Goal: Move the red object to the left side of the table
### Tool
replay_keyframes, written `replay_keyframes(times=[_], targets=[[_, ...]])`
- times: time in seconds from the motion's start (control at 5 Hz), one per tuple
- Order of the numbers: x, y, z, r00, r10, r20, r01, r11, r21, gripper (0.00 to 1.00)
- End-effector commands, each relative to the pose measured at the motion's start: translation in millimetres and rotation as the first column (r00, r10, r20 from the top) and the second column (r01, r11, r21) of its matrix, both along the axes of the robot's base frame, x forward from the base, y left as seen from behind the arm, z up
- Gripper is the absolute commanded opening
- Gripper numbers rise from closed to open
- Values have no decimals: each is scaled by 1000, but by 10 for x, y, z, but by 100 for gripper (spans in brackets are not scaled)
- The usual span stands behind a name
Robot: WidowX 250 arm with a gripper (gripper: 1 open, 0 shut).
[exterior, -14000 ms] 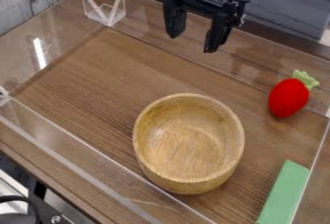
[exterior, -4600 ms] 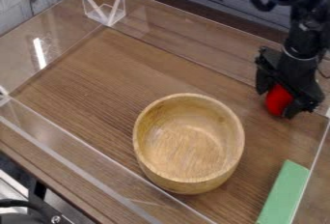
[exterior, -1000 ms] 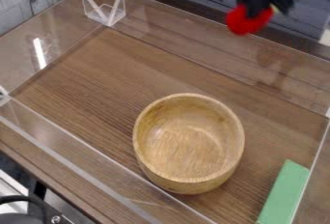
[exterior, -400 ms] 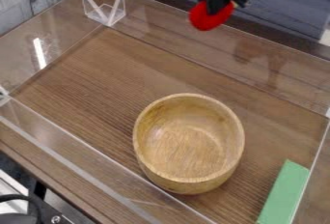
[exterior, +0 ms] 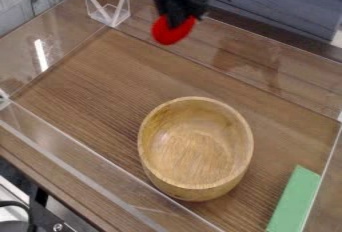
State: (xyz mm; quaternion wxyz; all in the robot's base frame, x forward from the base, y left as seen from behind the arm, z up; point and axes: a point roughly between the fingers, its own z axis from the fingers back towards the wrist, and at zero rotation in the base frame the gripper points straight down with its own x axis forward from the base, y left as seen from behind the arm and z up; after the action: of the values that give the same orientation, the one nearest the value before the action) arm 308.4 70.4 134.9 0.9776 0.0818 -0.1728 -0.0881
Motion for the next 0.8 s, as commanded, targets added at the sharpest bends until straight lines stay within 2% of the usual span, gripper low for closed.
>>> replay_keyframes(times=[0.0, 0.2, 0.4, 0.6], targets=[[-197, 266, 55, 999, 15, 39, -16, 1000, 17, 0], [-333, 482, 88, 993, 113, 27, -114, 993, 19, 0], [-424, 664, 78, 981, 191, 15, -191, 981, 18, 0], [-477, 897, -7, 960, 278, 2, -278, 960, 16, 0]])
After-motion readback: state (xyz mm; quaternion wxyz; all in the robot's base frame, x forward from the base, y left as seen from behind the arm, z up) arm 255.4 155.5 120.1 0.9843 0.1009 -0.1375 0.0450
